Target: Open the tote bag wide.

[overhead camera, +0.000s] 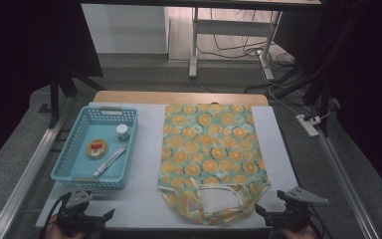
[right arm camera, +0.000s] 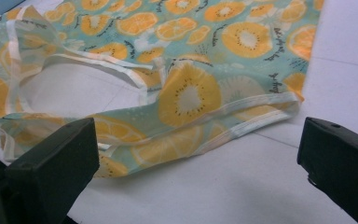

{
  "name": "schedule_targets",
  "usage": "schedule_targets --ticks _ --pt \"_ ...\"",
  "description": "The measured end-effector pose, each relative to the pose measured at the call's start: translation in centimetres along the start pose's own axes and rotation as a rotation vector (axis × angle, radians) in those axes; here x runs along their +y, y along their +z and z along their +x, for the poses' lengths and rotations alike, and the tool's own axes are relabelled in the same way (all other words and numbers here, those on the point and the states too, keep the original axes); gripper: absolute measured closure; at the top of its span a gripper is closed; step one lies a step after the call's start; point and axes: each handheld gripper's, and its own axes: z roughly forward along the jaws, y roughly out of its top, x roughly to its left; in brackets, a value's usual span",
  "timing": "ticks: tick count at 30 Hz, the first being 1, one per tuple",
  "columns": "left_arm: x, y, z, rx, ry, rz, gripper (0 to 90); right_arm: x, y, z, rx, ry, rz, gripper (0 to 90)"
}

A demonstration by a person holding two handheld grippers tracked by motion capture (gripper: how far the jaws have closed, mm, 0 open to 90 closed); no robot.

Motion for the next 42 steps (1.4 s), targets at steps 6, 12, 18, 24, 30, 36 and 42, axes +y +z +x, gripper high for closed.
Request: schedule_targets --ticks 6,12,18,24,30,36,42 --pt "-0.07 -0.04 0.18 -0.011 -0.006 -0.006 0.0 0.04 0.07 0.02 0.009 -0.003 0.01 0.0" --pt "-0.08 -0.03 0.38 -0.028 -0.019 -0.008 0.0 0.08 0.2 -0.07 0.022 0.0 0.023 0.0" --pt "-0.12 -0.09 0.51 -0.034 -0.028 -0.015 0.0 0.11 0.25 -0.02 0.023 -0.007 0.03 0.0" --pt "-0.13 -0.09 0.71 -0.039 -0.044 -0.015 0.0 0.18 0.35 0.14 0.022 -0.02 0.039 0.0" --pt "0.03 -0.05 0.83 -0.028 -0.05 -0.025 0.0 0.22 0.39 0.21 0.019 -0.023 0.041 0.0" --pt "0.38 0.08 0.75 -0.025 -0.039 -0.026 0.0 0.25 0.31 0.15 0.02 -0.024 0.032 0.0" --pt "0.54 0.32 0.97 -0.034 -0.029 -0.032 0.0 0.55 0.15 0.4 0.019 -0.053 0.022 0.0"
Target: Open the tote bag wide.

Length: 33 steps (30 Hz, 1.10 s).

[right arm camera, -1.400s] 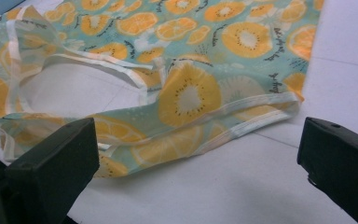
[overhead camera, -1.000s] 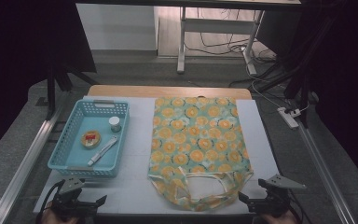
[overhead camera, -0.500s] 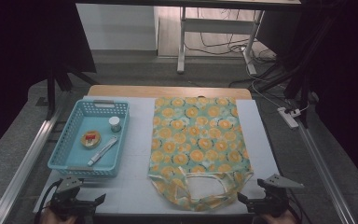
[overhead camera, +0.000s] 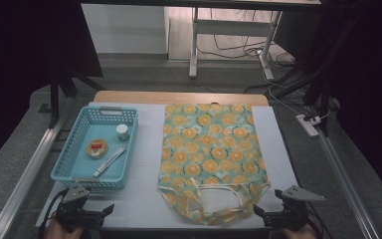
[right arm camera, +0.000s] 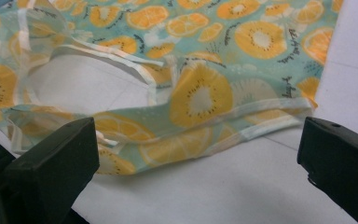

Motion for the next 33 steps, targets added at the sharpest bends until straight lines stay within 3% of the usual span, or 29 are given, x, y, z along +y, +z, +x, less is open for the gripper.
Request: schedule_targets --ticks 12,25,33 --pt "0.3 0.6 0.3 -0.037 0.016 -0.014 0.0 0.7 0.1 0.5 0.026 -0.039 -0.007 0.0" --pt "0.7 1.2 0.3 -0.036 0.024 0.005 0.0 2.0 1.2 1.4 0.1 -0.088 -0.004 0.0" --pt "0.8 1.3 0.6 -0.043 -0.003 -0.002 0.0 2.8 1.7 2.2 0.135 -0.097 0.012 0.0"
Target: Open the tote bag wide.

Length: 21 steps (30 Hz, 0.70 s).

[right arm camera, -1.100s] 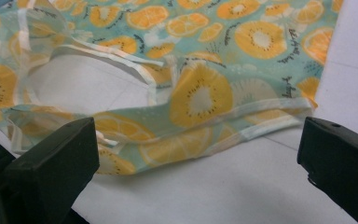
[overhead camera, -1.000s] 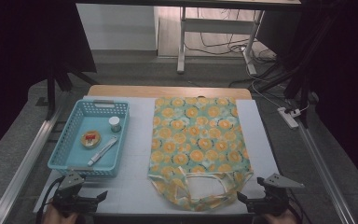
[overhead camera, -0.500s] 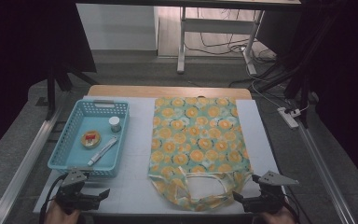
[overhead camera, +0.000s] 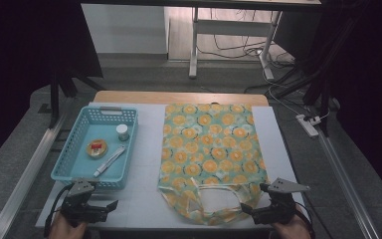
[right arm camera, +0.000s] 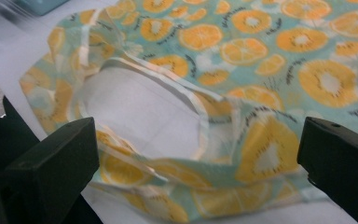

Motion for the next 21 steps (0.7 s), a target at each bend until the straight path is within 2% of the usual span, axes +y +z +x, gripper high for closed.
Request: schedule_targets --ticks 6,10,16,21 --pt "0.0 0.0 0.2 -0.001 -0.008 -0.016 0.0 1.0 1.0 0.4 0.02 -0.008 0.006 0.0" --pt "0.1 0.1 0.2 0.004 -0.005 -0.017 0.0 1.6 1.8 0.9 0.052 -0.019 0.012 0.0" --pt "0.1 0.0 -0.1 0.031 0.008 -0.018 0.0 2.3 3.1 1.8 0.106 -0.058 0.047 0.0" --pt "0.1 0.0 0.1 0.035 0.005 -0.024 0.0 2.9 4.5 2.8 0.148 -0.092 0.083 0.0"
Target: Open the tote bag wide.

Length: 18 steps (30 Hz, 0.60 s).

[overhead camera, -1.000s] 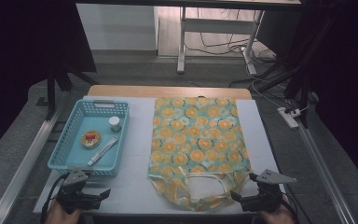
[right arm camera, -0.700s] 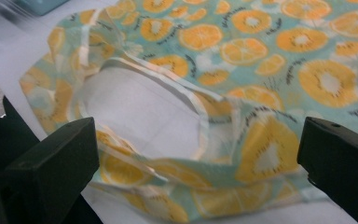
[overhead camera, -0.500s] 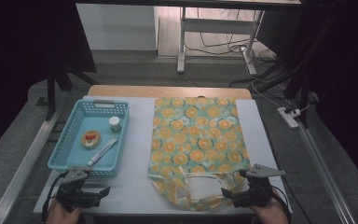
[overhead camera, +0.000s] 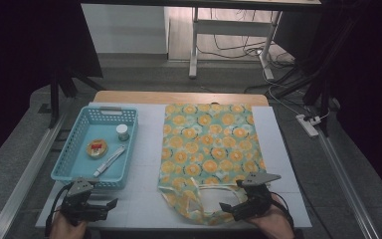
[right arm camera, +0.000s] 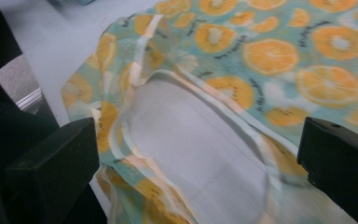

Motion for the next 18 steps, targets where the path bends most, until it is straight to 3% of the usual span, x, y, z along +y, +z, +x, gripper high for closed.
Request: schedule_targets --ticks 3,11,14,18 --pt "0.0 0.0 0.1 0.0 -0.004 -0.003 0.0 0.3 1.3 0.7 0.024 -0.039 0.043 0.0" --pt "0.0 0.1 0.0 -0.005 0.008 0.01 0.0 0.5 2.9 1.7 0.088 -0.078 0.087 8.3" --pt "0.0 0.1 -0.1 -0.003 0.01 0.01 0.0 0.4 3.9 2.6 0.139 -0.112 0.131 15.2" --pt "0.0 0.1 -0.1 -0.007 0.009 0.006 0.0 0.2 4.6 3.2 0.166 -0.143 0.17 26.1"
